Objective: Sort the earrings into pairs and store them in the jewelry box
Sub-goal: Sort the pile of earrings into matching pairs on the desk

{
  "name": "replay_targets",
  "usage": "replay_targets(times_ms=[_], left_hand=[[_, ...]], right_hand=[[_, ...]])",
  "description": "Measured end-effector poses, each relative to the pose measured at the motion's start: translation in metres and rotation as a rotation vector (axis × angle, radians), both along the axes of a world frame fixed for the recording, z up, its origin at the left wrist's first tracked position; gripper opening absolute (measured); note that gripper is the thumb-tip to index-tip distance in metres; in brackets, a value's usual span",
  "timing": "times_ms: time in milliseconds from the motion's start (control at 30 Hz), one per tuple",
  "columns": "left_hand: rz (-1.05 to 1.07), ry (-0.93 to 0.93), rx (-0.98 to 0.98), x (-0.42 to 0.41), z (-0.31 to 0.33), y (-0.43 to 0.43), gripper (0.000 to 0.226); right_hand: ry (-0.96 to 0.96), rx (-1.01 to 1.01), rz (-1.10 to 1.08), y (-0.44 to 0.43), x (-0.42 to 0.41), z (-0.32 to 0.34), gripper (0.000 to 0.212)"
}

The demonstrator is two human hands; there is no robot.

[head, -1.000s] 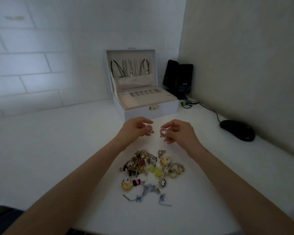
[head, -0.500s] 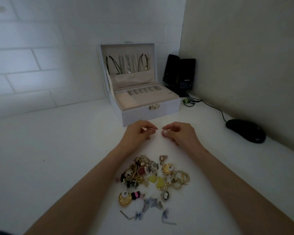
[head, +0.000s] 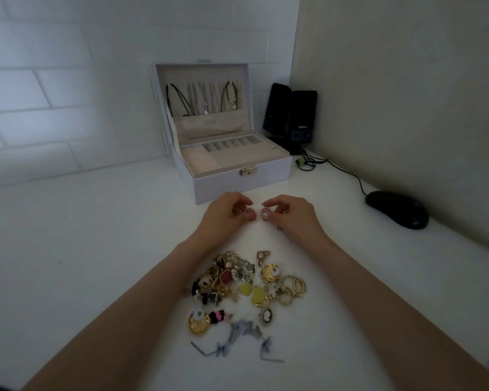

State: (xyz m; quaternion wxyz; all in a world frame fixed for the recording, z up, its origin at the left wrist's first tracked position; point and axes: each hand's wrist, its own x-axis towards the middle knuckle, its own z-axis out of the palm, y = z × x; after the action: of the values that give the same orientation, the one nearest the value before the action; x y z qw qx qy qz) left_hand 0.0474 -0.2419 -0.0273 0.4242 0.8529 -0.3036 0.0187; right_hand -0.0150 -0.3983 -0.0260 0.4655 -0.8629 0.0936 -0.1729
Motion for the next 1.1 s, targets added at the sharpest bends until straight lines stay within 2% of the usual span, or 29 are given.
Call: replay_targets(times_ms=[100,333,467,667,800,900,1000,1100], left_hand=[[0.035,0.051,-0.091,0.0,-0.001,0.0,0.024],[-0.001,0.016,-0.051,-0.003,0.0,-0.002,0.02],[-0.011,-0.062,0.041,-0.005,-0.001,-0.005,0.02],[0.01,-0.091,0.028,-0.003,-0.002,-0.004,0.021],[-0.002,-0.085,0.009,-0.002,0.0,-0.002,0.023],[-0.019,-0.023,0.011,-0.003,0.005,0.003,0.03],[-0.015,-0.015,0.107,-0.004,0.019,0.015,0.03],[-0.009,0.036,0.237,-0.009,0.039,0.035,0.019]], right_hand=[[-0.018,-0.025,-0.006,0.0,0.0,-0.001,0.016],[-0.023,-0.024,-0.019,0.001,0.0,-0.001,0.016],[-0.022,0.002,-0.038,0.002,-0.001,0.0,0.013],[-0.029,-0.011,-0.075,0.003,-0.001,-0.001,0.013],[-0.033,-0.037,-0.081,0.005,-0.001,-0.001,0.016],[-0.027,0.029,-0.078,0.004,-0.004,0.004,0.02],[-0.041,-0.006,-0.034,0.001,-0.013,0.014,0.02],[0.014,-0.068,0.143,0.005,-0.027,0.032,0.01]])
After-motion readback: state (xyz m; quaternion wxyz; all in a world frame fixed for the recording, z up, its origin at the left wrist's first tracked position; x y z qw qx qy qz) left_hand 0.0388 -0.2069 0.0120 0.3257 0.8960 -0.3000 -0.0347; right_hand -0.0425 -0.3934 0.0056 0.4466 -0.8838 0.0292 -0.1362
